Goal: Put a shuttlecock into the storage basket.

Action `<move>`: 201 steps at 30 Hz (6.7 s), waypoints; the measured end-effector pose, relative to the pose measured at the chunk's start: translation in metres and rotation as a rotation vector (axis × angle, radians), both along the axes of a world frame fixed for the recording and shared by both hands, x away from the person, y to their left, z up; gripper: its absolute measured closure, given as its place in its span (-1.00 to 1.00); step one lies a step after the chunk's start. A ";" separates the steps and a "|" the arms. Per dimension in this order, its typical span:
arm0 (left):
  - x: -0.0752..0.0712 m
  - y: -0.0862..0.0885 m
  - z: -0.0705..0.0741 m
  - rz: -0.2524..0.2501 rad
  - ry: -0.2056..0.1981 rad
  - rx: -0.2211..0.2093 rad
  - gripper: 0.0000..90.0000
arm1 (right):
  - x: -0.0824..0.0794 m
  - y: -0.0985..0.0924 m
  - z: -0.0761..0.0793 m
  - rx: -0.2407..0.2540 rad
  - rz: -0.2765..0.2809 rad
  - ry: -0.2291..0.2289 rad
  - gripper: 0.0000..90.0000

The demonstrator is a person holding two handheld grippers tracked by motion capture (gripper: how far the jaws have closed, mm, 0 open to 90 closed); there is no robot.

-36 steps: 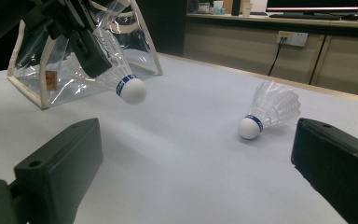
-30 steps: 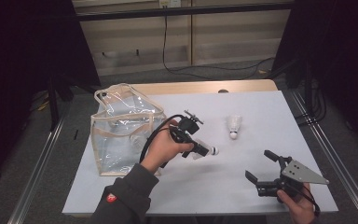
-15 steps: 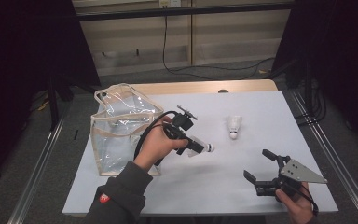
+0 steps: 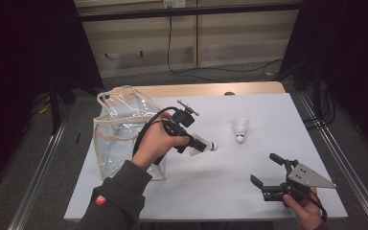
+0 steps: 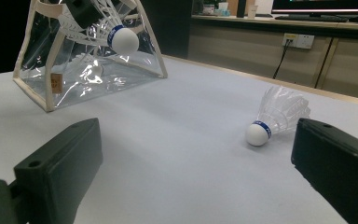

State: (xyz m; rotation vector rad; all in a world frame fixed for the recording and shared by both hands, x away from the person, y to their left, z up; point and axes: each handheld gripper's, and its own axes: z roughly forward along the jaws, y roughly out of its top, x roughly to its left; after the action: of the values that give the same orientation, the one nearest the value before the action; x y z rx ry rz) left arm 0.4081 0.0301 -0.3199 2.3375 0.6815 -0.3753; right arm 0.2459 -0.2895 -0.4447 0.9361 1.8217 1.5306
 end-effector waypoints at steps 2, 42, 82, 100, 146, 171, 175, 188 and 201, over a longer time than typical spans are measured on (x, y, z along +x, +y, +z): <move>0.001 0.001 0.002 0.001 -0.008 0.005 0.99 | 0.000 0.000 0.000 -0.001 -0.001 0.001 -0.96; 0.013 0.013 0.031 0.042 -0.012 0.008 0.99 | -0.001 0.000 0.001 -0.004 0.005 -0.003 -0.96; 0.027 0.029 0.058 0.069 -0.025 0.026 0.99 | -0.001 0.000 0.001 0.002 0.008 -0.007 -0.96; 0.032 0.035 0.065 0.092 -0.033 0.034 0.99 | -0.001 0.001 0.001 0.003 0.007 -0.008 -0.96; 0.043 0.046 0.085 0.143 -0.052 0.064 1.00 | -0.002 0.001 0.001 0.007 0.009 -0.005 -0.96; 0.047 0.061 0.094 0.183 -0.060 0.057 1.00 | -0.002 0.000 0.002 0.006 0.008 -0.006 -0.96; 0.048 0.063 0.095 0.202 -0.060 0.054 1.00 | -0.002 0.000 0.002 0.005 0.008 -0.007 -0.96; 0.052 0.072 0.099 0.227 -0.069 0.071 1.00 | -0.002 -0.001 0.002 0.003 0.004 -0.015 -0.96; 0.055 0.079 0.103 0.250 -0.073 0.074 1.00 | -0.001 -0.001 0.002 0.003 0.008 -0.015 -0.96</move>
State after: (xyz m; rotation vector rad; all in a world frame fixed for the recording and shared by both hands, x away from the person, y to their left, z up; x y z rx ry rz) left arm 0.4632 0.1088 -0.2167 2.2860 0.9531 -0.1541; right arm 0.2444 -0.2901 -0.4427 0.9173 1.8150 1.5421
